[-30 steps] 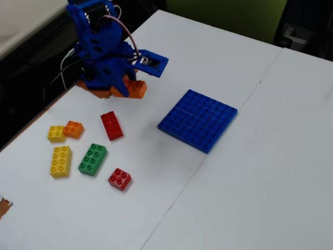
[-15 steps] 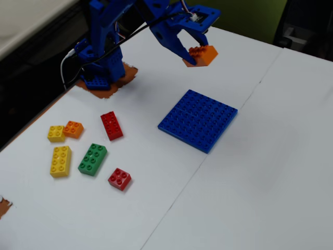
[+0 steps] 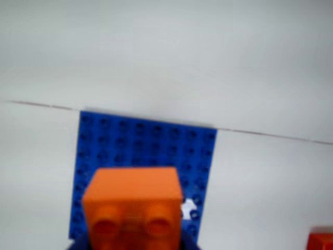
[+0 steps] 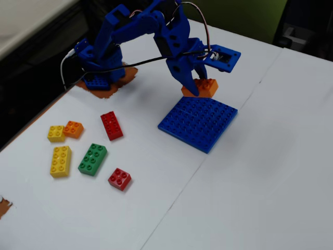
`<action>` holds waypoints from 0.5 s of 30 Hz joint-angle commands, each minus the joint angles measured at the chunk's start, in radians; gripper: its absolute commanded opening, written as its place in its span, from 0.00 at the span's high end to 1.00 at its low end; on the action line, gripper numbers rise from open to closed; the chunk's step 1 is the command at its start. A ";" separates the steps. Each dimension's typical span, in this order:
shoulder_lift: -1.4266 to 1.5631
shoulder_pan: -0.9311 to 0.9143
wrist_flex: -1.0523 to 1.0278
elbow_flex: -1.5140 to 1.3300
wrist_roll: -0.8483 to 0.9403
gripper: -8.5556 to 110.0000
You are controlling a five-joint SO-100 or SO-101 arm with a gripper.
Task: Pick up the 2x4 orange block and go up the 8x8 blue block.
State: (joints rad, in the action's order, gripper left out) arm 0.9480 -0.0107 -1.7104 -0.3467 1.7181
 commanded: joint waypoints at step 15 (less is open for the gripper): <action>0.190 0.011 0.181 -0.393 -0.046 0.93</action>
State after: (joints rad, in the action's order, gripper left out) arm 1.0615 -0.0123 -1.5447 -0.7378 1.6766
